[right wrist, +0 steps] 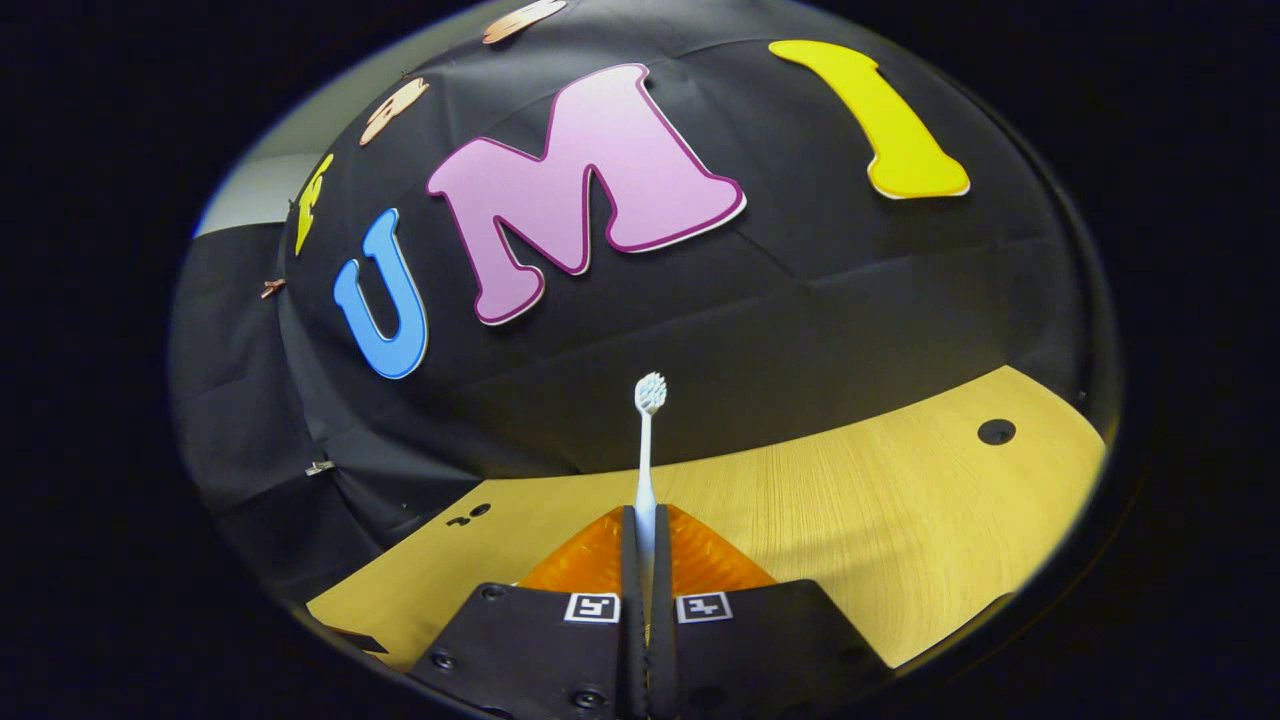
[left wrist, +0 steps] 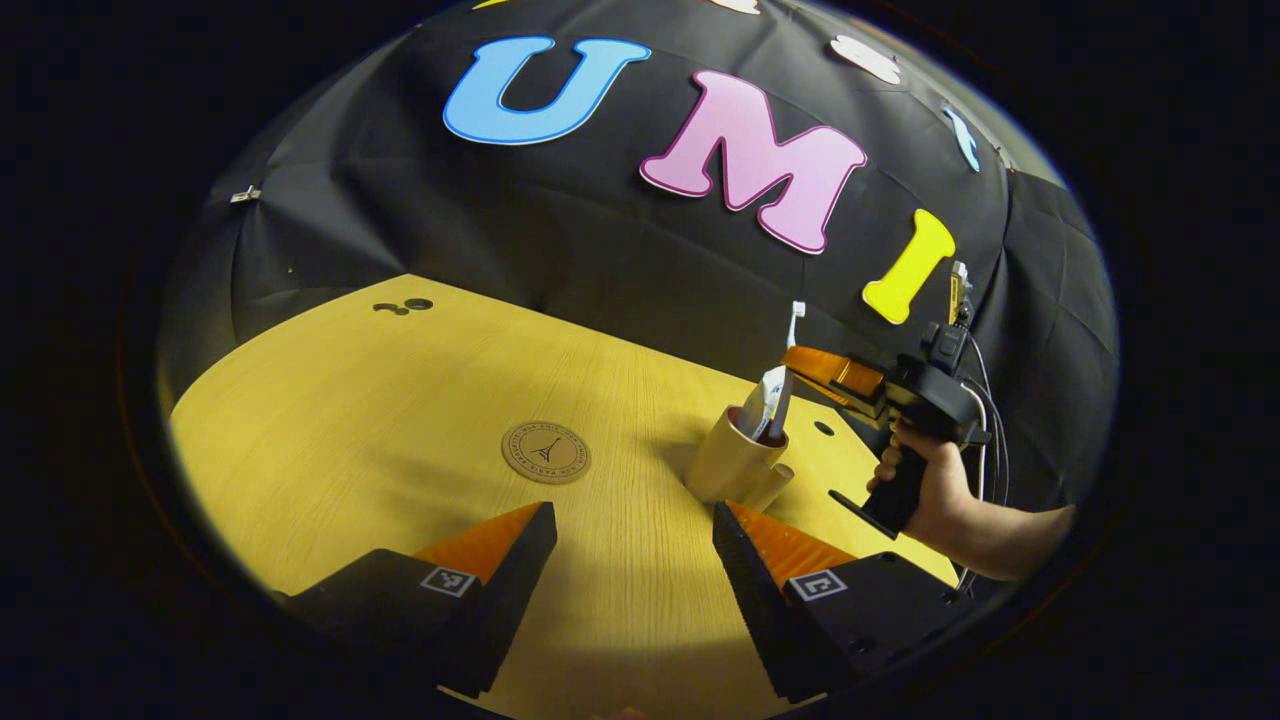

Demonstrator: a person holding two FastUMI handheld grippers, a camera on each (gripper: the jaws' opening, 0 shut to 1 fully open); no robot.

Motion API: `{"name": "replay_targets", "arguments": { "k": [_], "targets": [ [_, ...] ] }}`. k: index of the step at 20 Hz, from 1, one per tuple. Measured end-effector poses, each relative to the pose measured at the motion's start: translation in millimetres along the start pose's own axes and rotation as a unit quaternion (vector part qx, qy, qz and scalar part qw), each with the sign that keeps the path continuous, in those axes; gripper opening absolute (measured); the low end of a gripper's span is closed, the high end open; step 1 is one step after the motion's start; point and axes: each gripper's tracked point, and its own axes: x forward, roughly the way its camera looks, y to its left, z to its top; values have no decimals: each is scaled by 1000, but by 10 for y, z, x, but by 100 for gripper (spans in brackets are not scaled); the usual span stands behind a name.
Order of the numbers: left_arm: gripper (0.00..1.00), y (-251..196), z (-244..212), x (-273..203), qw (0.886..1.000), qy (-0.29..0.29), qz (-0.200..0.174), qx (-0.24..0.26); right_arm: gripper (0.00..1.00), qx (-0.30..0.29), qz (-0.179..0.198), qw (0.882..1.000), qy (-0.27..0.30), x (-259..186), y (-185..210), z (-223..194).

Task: Put the toothbrush and toothpaste on the desktop into the cup, then pick up the cup and place it on the coaster on the desktop.

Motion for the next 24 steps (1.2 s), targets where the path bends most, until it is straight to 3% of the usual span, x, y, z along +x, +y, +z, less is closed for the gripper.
{"name": "replay_targets", "arguments": {
  "k": [5, 6, 8, 9, 10, 13, 14, 15, 17, 24],
  "targets": [
    [97, 38, 19, 34, 1000, -4, -2, -4, 12, -15, 0, 1000, -1, -59, -34, -188],
    [97, 42, 9, 40, 1000, -3, -2, -3, 28, -15, 1, 1000, -1, -101, -37, -199],
    [98, 29, -1, 24, 1000, 4, -1, 0, 39, -15, 4, 1000, 2, -208, -20, -223],
    [98, 10, 11, 6, 1000, 6, -2, 1, 40, -17, 4, 1000, 5, -266, -15, -216],
    [98, -3, 23, -49, 1000, 8, -2, 4, 66, -19, 2, 1000, 9, -327, -11, -202],
    [98, -7, 99, -260, 1000, 17, 7, 18, 64, -2, 3, 1000, 20, -524, 58, -92],
    [98, 2, 144, -330, 1000, 18, 11, 23, 92, 4, 2, 1000, 25, -586, 80, -35],
    [98, 5, 160, -388, 999, 19, 14, 24, 96, 4, -6, 1000, 29, -642, 84, 29],
    [98, -6, 164, -496, 999, 26, 11, 26, 96, -2, -15, 999, 40, -734, 120, 137],
    [98, 88, 61, -789, 998, 58, 10, 32, 98, -13, -63, 986, 155, -836, 231, 78]
  ]
}}
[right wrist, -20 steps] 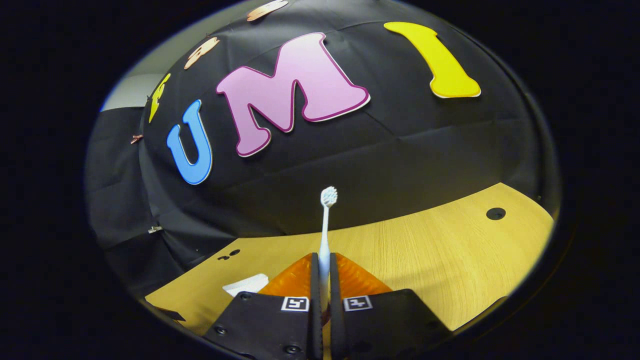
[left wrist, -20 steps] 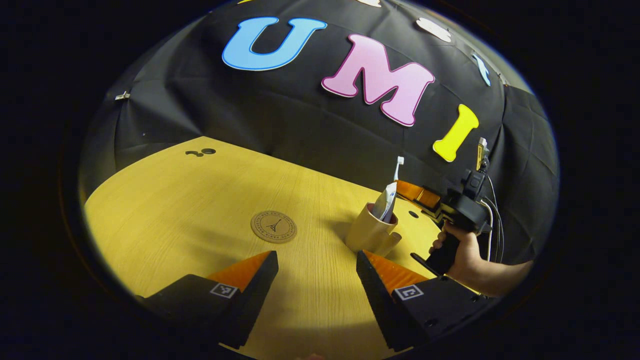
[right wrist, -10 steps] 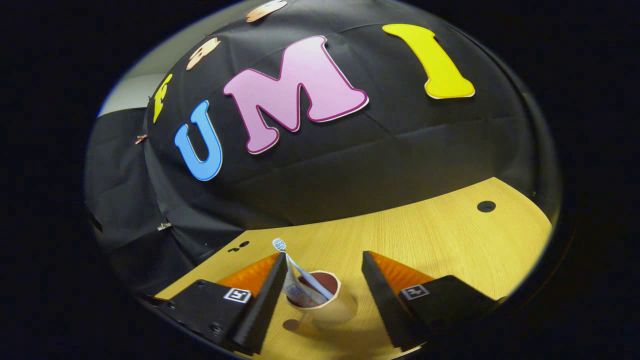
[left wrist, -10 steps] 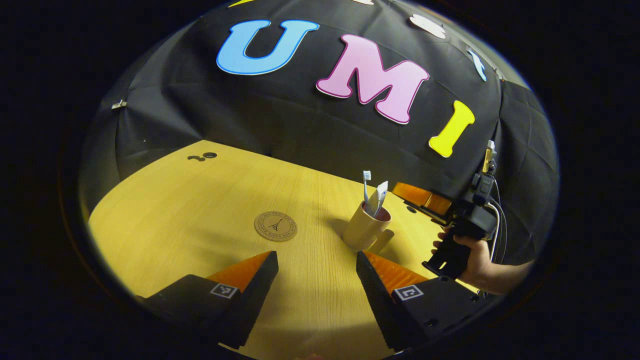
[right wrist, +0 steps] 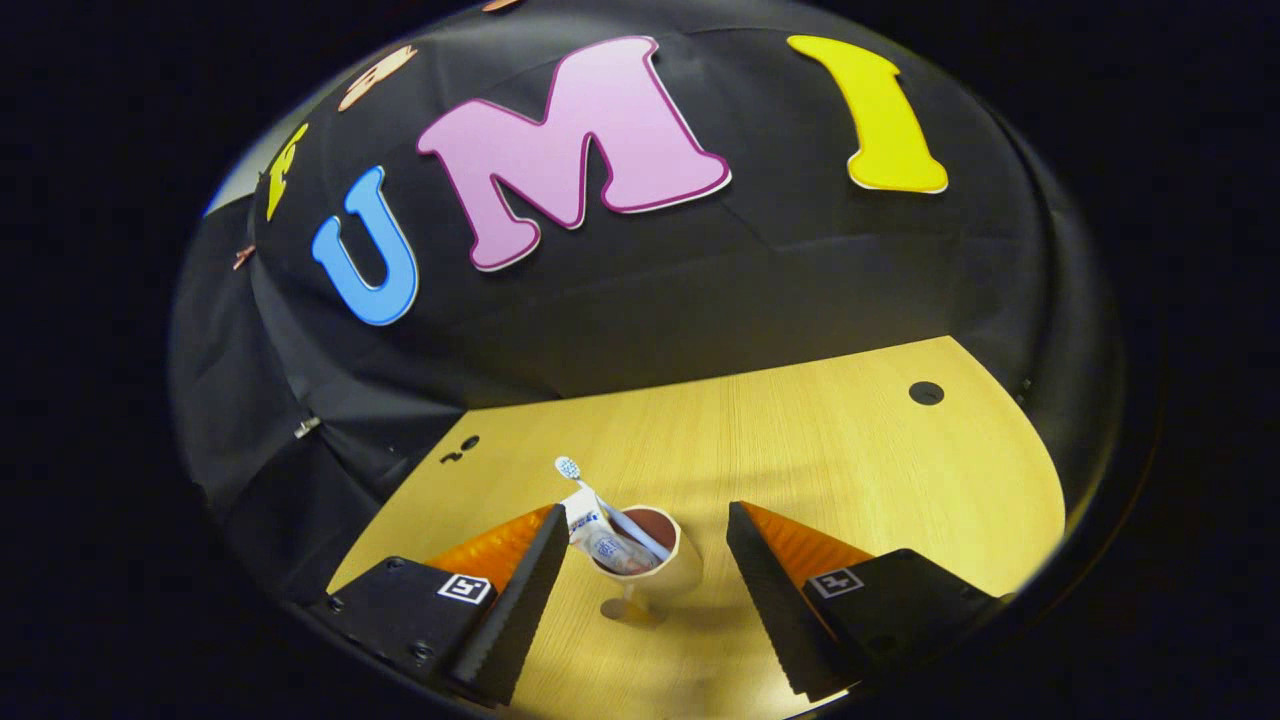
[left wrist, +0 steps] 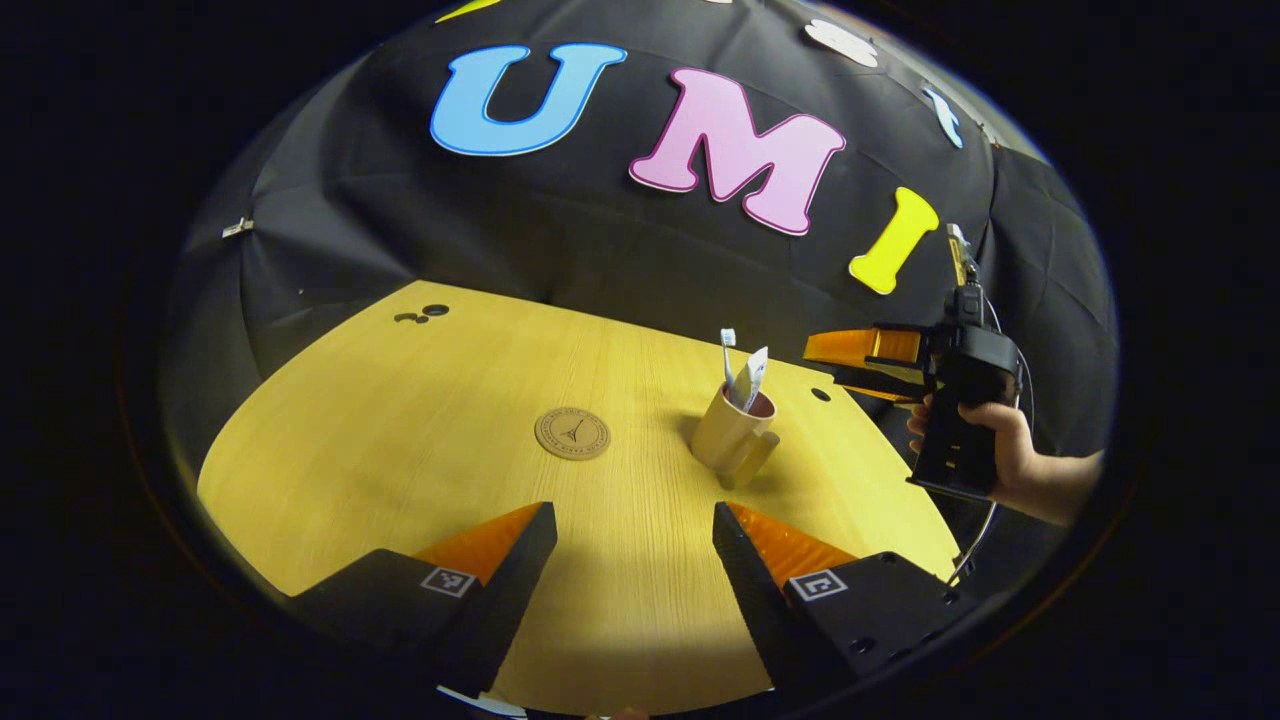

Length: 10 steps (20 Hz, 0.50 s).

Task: Put the toothbrush and toothpaste on the desktop into the cup, then pick up the cup and place it on the coaster on the desktop.

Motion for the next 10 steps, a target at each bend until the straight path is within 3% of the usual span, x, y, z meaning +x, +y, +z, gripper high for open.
{"name": "replay_targets", "arguments": {
  "k": [4, 10],
  "targets": [
    [98, 167, -84, -95, 1000, 9, 7, -2, 98, 4, 7, 998, 68, 34, 191, -152],
    [98, 387, -102, -235, 1000, 6, 13, -16, 98, 43, -45, 977, 205, 219, 125, -668]
  ]
}}
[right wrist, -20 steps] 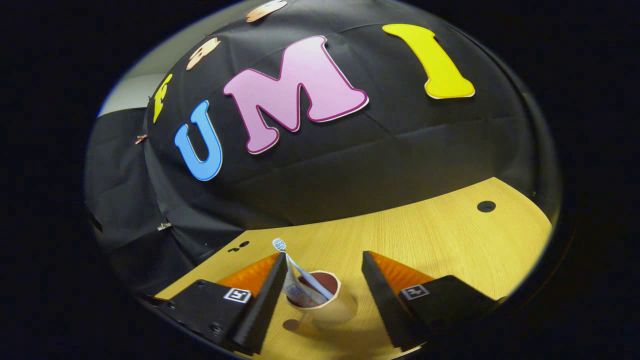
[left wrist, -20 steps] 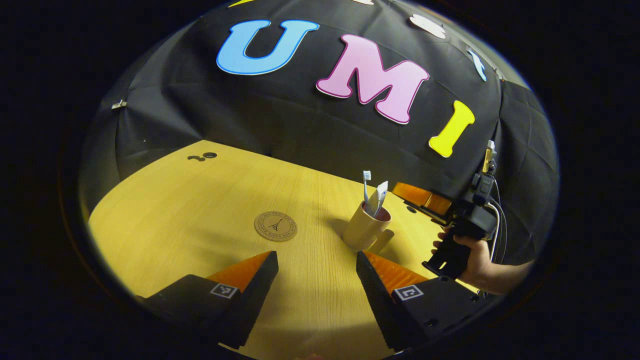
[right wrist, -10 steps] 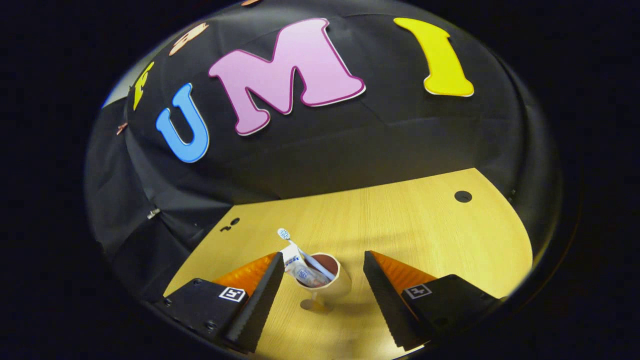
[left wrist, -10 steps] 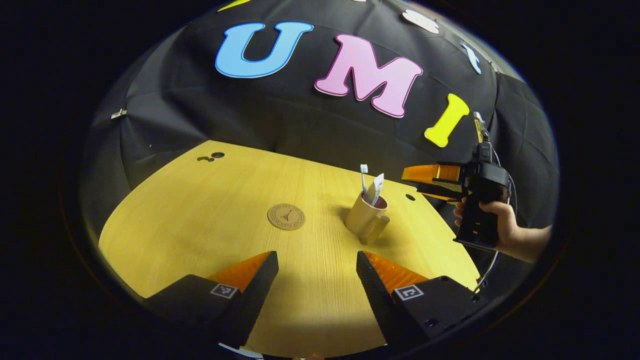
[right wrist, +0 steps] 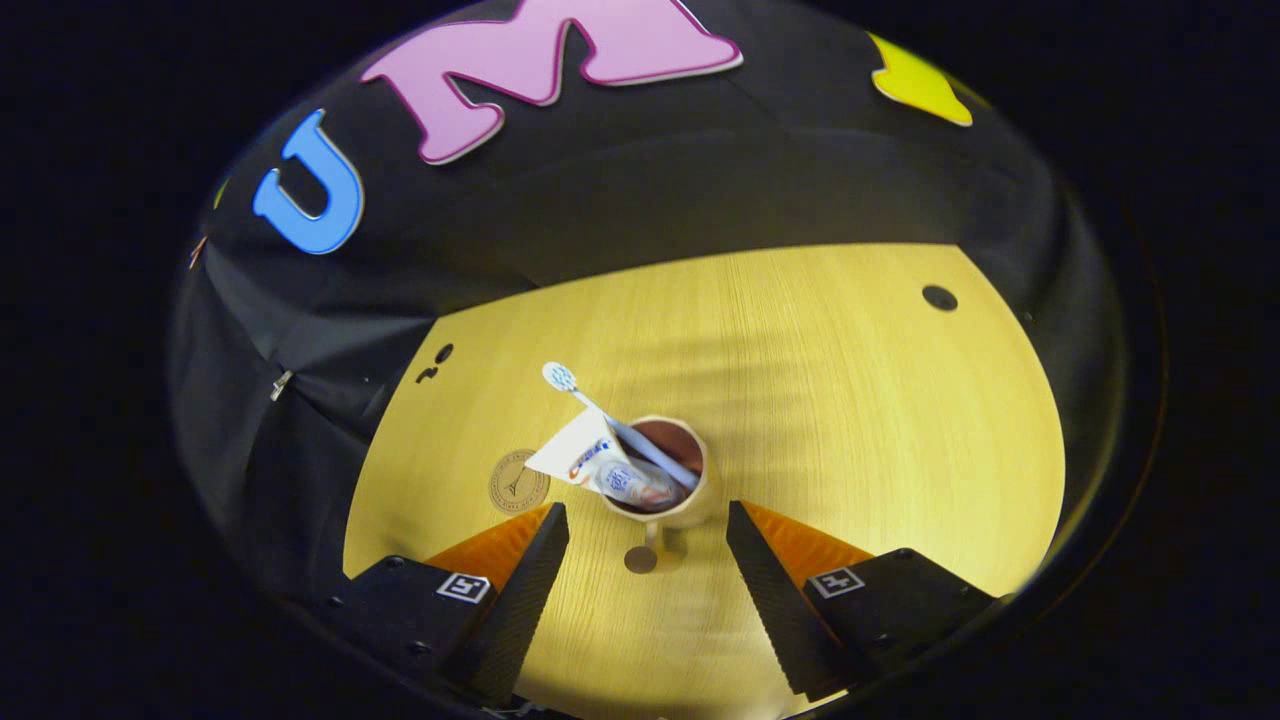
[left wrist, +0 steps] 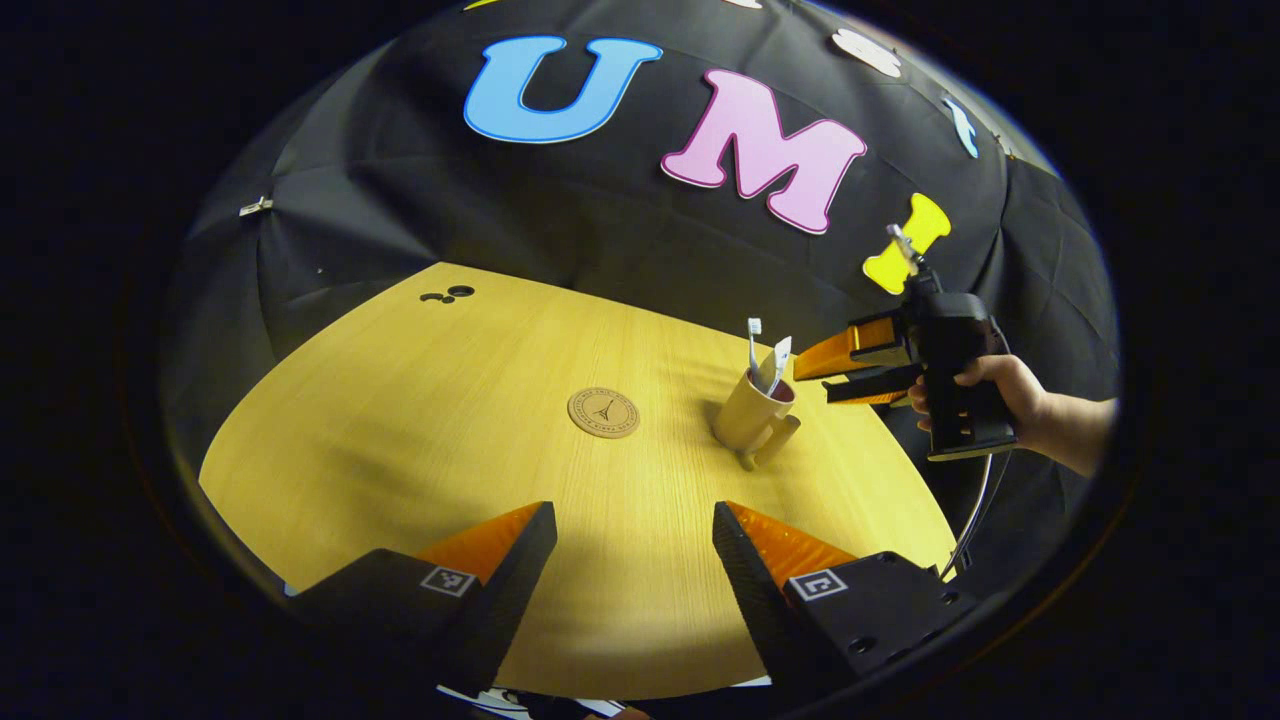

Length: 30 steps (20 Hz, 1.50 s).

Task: Put the toothbrush and toothpaste on the desktop into the cup, then pick up the cup and place it on the coaster on the desktop.

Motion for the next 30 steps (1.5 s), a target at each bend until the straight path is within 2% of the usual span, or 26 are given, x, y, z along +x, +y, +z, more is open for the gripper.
{"name": "replay_targets", "arguments": {
  "k": [4, 8, 12, 13, 17, 21, 23, 26, 28, 30],
  "targets": [
    [98, 193, -100, -58, 1000, 8, 20, -17, 98, 17, -9, 999, 44, 165, 34, -140],
    [98, 287, -211, -103, 999, 21, 33, -35, 98, 29, -48, 995, 86, 366, -61, -295],
    [98, 264, -262, -77, 995, 34, 37, -85, 98, 11, -73, 990, 122, 501, -103, -438],
    [98, 257, -268, -42, 995, 37, 38, -81, 98, 5, -73, 989, 128, 543, -91, -464],
    [98, 212, -167, -1, 999, 31, 31, -4, 98, 6, -76, 989, 127, 679, -60, -466],
    [98, 179, -138, -7, 999, 30, 22, 5, 96, 5, -86, 987, 138, 796, -80, -506],
    [98, 169, -139, -14, 999, 30, 25, -8, 85, 9, -90, 986, 141, 838, -90, -514],
    [98, 161, -179, -28, 999, 34, 26, -17, 80, 13, -94, 984, 150, 882, -138, -534],
    [98, 158, -223, -30, 999, 39, 26, -16, 71, 14, -99, 983, 154, 881, -185, -540],
    [98, 132, -271, -58, 999, 42, 26, -11, 67, 14, -99, 982, 158, 887, -199, -541]
  ]
}}
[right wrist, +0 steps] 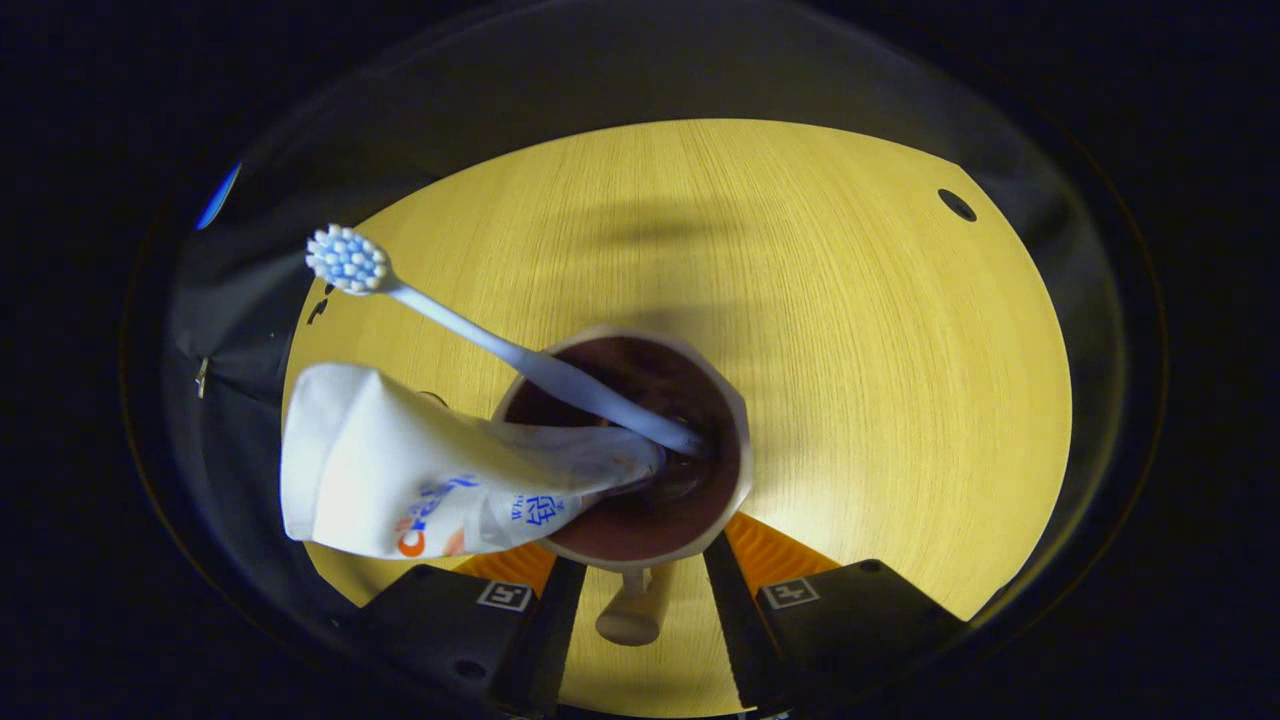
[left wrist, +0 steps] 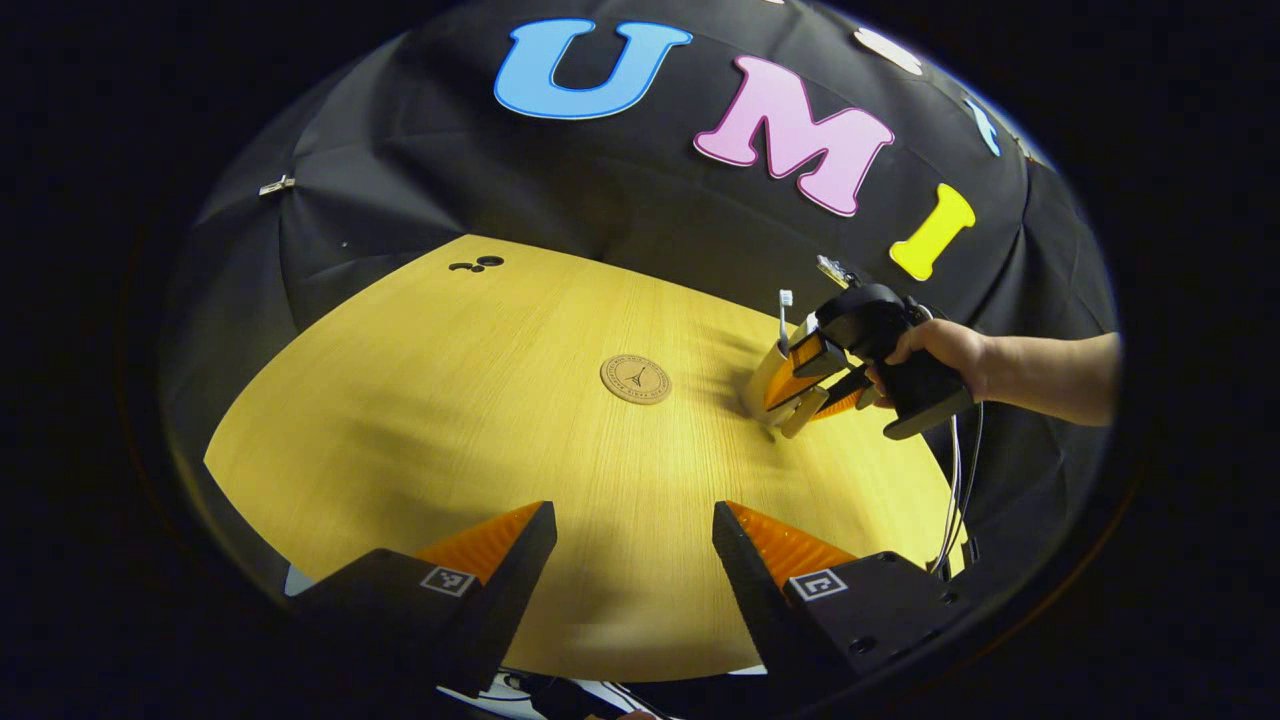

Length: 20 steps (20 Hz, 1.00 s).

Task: Put the toothbrush and toothpaste on the desktop into the cup, then pick up the cup and place it on the coaster on the desktop.

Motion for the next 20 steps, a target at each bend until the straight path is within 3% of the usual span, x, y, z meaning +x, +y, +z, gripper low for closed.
{"name": "replay_targets", "arguments": {
  "k": [6, 7, 8, 9, 20],
  "targets": [
    [98, -51, -46, -19, 1000, 5, -3, 1, 42, -18, -13, 1000, -4, -38, 5, -46],
    [98, -49, -54, -14, 1000, 5, -3, 2, 42, -20, -17, 1000, -12, -24, -2, 0],
    [98, -55, -48, -7, 1000, 6, -3, 4, 25, -25, -21, 999, -18, -45, -13, 22],
    [98, -52, -52, -1, 1000, 6, -2, 5, 31, -29, -25, 999, -22, 8, -19, 28],
    [98, -1, -43, 12, 1000, 5, 4, -1, 27, -76, 21, 996, -35, -144, 694, 95]
  ]
}}
